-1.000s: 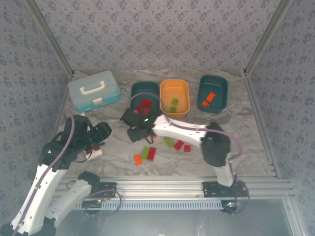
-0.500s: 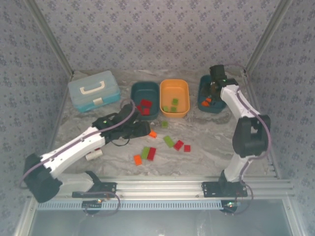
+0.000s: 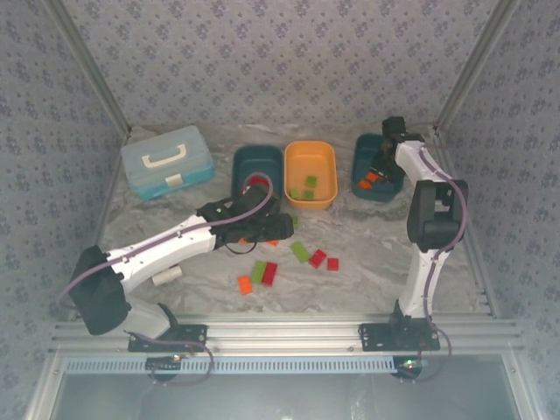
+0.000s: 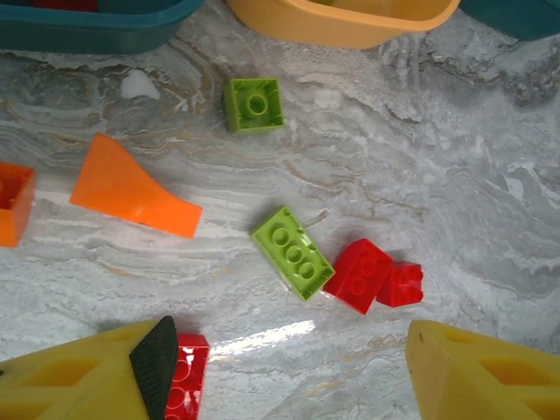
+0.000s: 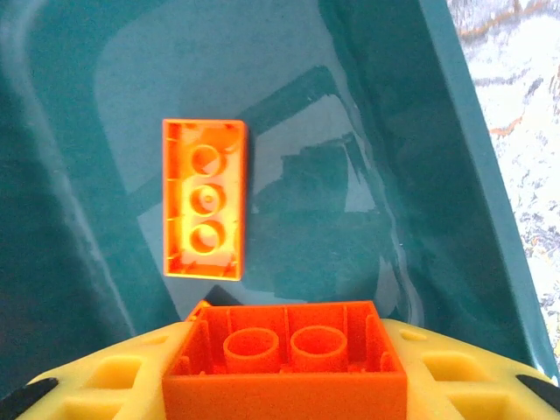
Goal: Sort the legos into containers by color
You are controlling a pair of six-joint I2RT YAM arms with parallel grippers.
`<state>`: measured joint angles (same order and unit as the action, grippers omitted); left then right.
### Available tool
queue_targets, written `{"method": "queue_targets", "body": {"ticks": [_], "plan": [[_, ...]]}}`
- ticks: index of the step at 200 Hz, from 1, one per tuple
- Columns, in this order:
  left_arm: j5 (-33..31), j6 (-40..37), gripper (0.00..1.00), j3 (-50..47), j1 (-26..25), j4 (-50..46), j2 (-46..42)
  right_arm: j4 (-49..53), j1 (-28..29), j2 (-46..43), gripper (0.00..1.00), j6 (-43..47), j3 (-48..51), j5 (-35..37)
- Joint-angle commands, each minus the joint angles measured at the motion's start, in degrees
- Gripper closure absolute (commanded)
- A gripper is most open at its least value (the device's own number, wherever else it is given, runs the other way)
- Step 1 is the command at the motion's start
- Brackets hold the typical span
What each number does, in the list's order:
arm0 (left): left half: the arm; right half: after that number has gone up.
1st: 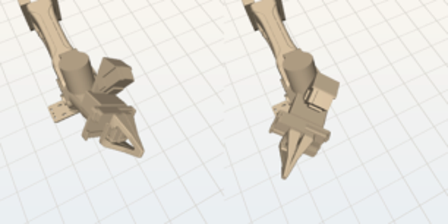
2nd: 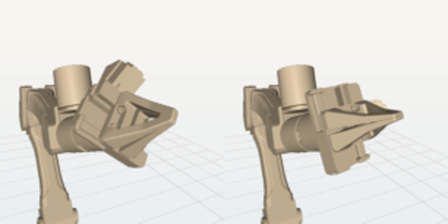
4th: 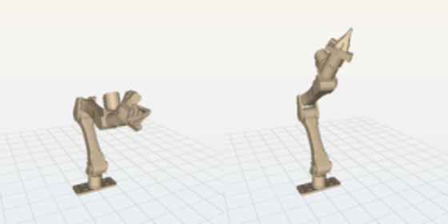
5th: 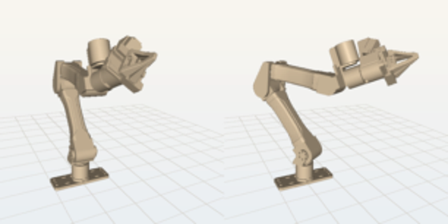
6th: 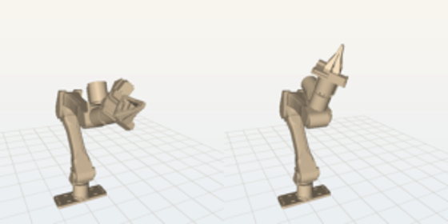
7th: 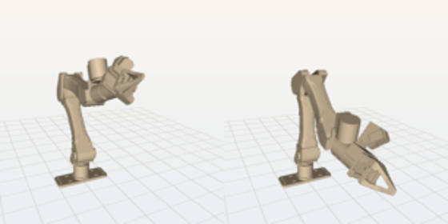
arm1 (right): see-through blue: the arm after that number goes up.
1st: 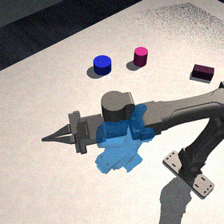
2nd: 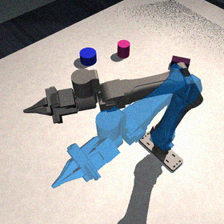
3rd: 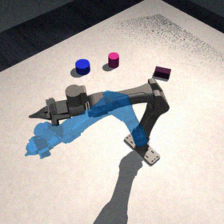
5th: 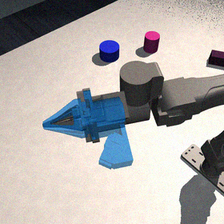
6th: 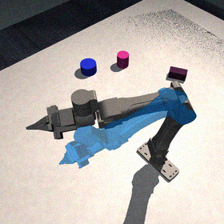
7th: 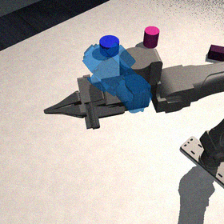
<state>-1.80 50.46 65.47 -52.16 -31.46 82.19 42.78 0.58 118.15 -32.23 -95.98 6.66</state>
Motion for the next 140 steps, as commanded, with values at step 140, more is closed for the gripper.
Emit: {"method": "queue_targets", "body": {"ticks": [140], "plan": [[-0.3,-5.6,0.28,15.7,-9.5,-6.4,14.1,1.9,1.5,-8.5,0.31,-0.5,-0.8,-1.1]]}}
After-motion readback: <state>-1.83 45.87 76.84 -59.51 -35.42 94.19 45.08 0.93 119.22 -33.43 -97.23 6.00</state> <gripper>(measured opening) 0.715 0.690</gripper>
